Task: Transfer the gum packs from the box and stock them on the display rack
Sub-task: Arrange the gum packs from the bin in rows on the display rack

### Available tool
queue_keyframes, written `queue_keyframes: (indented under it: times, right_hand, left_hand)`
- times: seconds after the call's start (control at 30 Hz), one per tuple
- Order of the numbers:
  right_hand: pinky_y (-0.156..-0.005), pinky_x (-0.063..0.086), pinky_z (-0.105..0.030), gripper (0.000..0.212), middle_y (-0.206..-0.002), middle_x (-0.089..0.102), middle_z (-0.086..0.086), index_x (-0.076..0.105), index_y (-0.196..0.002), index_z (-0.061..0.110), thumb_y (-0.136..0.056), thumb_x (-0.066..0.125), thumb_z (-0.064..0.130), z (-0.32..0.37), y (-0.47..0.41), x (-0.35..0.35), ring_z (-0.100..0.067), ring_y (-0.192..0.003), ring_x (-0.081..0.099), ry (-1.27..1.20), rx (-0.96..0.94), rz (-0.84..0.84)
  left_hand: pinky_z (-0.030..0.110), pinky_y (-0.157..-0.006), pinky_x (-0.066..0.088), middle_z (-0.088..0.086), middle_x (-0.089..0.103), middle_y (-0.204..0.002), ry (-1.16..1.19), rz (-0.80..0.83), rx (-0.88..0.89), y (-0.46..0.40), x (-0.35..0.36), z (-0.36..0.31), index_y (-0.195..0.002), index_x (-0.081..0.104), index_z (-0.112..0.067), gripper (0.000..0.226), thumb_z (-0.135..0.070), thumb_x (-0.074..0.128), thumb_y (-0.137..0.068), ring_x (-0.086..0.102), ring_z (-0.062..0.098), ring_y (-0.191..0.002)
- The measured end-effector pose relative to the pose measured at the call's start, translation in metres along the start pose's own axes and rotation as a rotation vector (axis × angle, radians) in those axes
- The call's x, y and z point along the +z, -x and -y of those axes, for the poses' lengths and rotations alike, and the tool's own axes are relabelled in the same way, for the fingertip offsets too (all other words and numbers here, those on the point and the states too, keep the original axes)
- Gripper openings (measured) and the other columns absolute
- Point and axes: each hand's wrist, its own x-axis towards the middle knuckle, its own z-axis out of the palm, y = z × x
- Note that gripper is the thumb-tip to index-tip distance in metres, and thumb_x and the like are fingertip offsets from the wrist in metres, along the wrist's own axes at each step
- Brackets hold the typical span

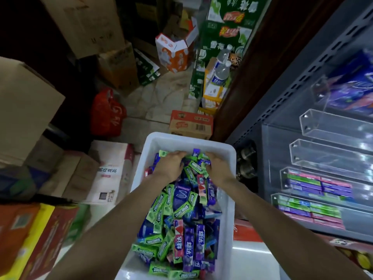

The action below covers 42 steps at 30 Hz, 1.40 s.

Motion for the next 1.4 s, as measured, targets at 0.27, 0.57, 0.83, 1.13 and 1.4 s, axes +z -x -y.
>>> queue_keyframes:
  times: [0.27, 0.57, 0.83, 1.13, 1.4]
  right_hand:
    - [-0.086, 0.049, -0.040, 0.036, -0.129, 0.050, -0.011, 0.056, -0.125, 0.006, -0.091, 0.047, -0.001, -0.001, -0.014, 0.010, -0.027, -0.111, 0.054, 0.180, -0.031, -0.162]
    - [-0.073, 0.052, -0.039, 0.018, -0.097, 0.067, -0.011, 0.065, -0.103, 0.007, -0.094, 0.050, 0.009, -0.010, -0.005, 0.004, -0.027, -0.089, 0.062, -0.160, -0.073, -0.326]
    - [-0.086, 0.053, -0.042, 0.014, -0.091, 0.069, -0.005, 0.068, -0.100, 0.006, -0.088, 0.062, 0.007, -0.019, 0.002, -0.016, -0.019, -0.087, 0.065, -0.675, 0.060, -0.329]
    - [-0.072, 0.056, -0.028, 0.027, -0.076, 0.063, -0.013, 0.062, -0.116, 0.009, -0.092, 0.052, 0.002, -0.013, 0.022, -0.038, -0.018, -0.068, 0.065, -0.934, 0.091, -0.270]
    - [-0.067, 0.059, -0.028, 0.025, -0.083, 0.063, -0.010, 0.060, -0.113, 0.010, -0.096, 0.044, 0.000, -0.002, 0.085, -0.101, -0.011, -0.067, 0.068, -1.200, -0.096, -0.272]
  left_hand:
    - [0.045, -0.102, 0.038, 0.005, 0.047, -0.137, -0.193, -0.057, 0.001, -0.018, 0.019, 0.006, -0.138, 0.047, -0.023, 0.051, -0.001, 0.046, -0.091, 0.044, 0.028, -0.124]
    - [0.039, -0.099, 0.033, 0.002, 0.054, -0.129, -0.166, -0.169, -0.021, -0.023, 0.025, 0.002, -0.126, 0.055, -0.020, 0.037, -0.007, 0.051, -0.092, 0.041, 0.024, -0.124]
    - [0.035, -0.097, 0.033, 0.001, 0.056, -0.125, -0.274, -0.159, 0.027, -0.026, 0.023, -0.005, -0.125, 0.056, -0.021, 0.033, -0.018, 0.053, -0.092, 0.041, 0.023, -0.119]
    - [0.023, -0.080, 0.044, 0.006, 0.066, -0.092, 0.452, -0.299, 0.098, 0.008, 0.004, -0.015, -0.096, 0.061, -0.008, 0.006, -0.010, 0.060, -0.091, 0.057, 0.015, -0.088]
    - [0.026, -0.072, 0.058, 0.016, 0.055, -0.085, 1.116, -0.245, 0.007, 0.043, -0.045, -0.079, -0.094, 0.055, -0.008, 0.004, -0.010, 0.051, -0.096, 0.059, 0.024, -0.083]
